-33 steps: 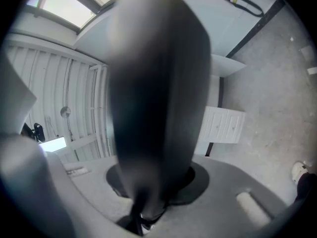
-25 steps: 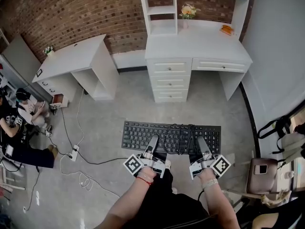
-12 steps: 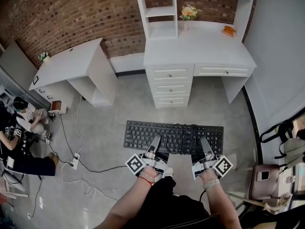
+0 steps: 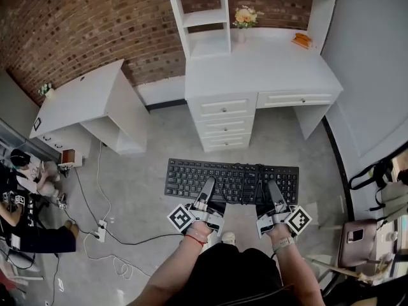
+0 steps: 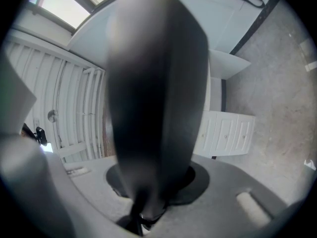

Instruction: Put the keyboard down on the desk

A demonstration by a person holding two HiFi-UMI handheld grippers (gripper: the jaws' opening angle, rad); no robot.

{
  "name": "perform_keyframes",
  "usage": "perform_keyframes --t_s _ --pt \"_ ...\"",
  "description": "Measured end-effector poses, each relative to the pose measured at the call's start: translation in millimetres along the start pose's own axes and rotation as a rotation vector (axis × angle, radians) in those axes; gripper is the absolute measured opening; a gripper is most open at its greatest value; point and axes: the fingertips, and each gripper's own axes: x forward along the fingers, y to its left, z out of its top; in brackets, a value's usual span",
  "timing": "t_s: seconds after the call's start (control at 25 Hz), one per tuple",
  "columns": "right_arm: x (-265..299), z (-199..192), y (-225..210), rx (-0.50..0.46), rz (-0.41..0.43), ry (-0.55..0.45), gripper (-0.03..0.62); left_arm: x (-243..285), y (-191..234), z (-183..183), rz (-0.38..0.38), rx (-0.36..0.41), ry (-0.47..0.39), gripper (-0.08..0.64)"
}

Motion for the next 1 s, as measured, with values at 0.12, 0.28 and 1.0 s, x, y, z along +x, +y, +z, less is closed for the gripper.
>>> perform_keyframes --t_s 0.12,0.28,1.0 --pt "10.7 2.6 -4.8 0.000 -0.012 -0.007 0.078 10.1 7.3 7.5 0.011 -0.006 0.003 0.071" --pt "19.1 5.9 -11.1 0.010 -0.022 -0.011 0.078 20.2 9.9 11.2 0.010 -0.023 -0.004 0.071" --pt "117.5 40.1 -30.8 0.029 -0.018 0.033 0.078 101.5 35.4 55.3 0.020 -0.016 -0.046 0.072"
